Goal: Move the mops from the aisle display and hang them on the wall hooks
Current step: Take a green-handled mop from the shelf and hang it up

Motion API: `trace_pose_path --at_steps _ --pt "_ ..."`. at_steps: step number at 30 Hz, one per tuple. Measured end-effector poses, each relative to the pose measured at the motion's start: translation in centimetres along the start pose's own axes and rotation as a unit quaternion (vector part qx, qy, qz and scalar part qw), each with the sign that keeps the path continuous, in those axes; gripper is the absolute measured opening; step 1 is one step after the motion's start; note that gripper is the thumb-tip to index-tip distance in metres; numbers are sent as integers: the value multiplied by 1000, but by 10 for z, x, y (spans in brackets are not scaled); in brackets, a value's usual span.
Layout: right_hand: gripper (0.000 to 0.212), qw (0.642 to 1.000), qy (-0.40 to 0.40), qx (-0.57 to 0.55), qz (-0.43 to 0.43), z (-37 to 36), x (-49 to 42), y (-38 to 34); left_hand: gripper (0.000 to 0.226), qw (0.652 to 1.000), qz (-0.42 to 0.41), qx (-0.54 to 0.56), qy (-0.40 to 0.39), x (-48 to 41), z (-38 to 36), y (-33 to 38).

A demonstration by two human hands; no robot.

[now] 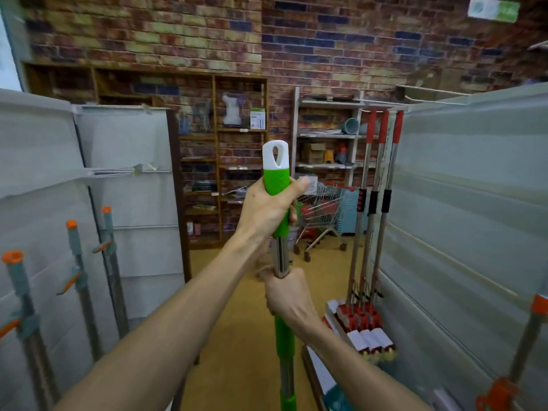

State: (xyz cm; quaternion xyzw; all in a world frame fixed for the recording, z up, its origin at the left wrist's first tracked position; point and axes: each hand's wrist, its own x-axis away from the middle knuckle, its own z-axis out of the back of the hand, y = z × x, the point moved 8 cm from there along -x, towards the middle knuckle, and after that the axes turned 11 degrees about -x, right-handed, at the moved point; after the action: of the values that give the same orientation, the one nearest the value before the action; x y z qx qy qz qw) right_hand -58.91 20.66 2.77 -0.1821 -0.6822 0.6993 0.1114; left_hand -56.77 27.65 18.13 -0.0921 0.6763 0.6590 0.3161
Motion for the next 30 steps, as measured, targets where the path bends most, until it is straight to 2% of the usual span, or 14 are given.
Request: trace_pose_path --at_steps 2,5,8,10,17,21,25,30 --pt "30 1000 7 9 9 -6 -37 -1 23 1000 -5 8 -6 -37 3 -21" --pt "14 998 31 39 27 -10 -95 -10 22 999 -6 26 -18 -97 2 -50" --pt "19 997 53 57 20 -5 -153 -19 21 998 -7 45 -40 -159 -7 -75" --pt "12 995 77 61 28 3 -190 -27 20 996 -11 57 -66 -197 -20 -86" --pt "16 982 178 55 25 57 -294 -47 20 982 -43 103 -150 -300 -84 -110" --pt "26 971 228 53 39 94 -348 -51 18 973 -61 107 -195 -348 -127 -122" --pt "12 962 266 43 37 135 -401 -51 21 963 -70 129 -228 -397 -177 -137" --pt "12 950 305 37 49 188 -456 -68 23 949 -85 153 -264 -456 -241 -144"
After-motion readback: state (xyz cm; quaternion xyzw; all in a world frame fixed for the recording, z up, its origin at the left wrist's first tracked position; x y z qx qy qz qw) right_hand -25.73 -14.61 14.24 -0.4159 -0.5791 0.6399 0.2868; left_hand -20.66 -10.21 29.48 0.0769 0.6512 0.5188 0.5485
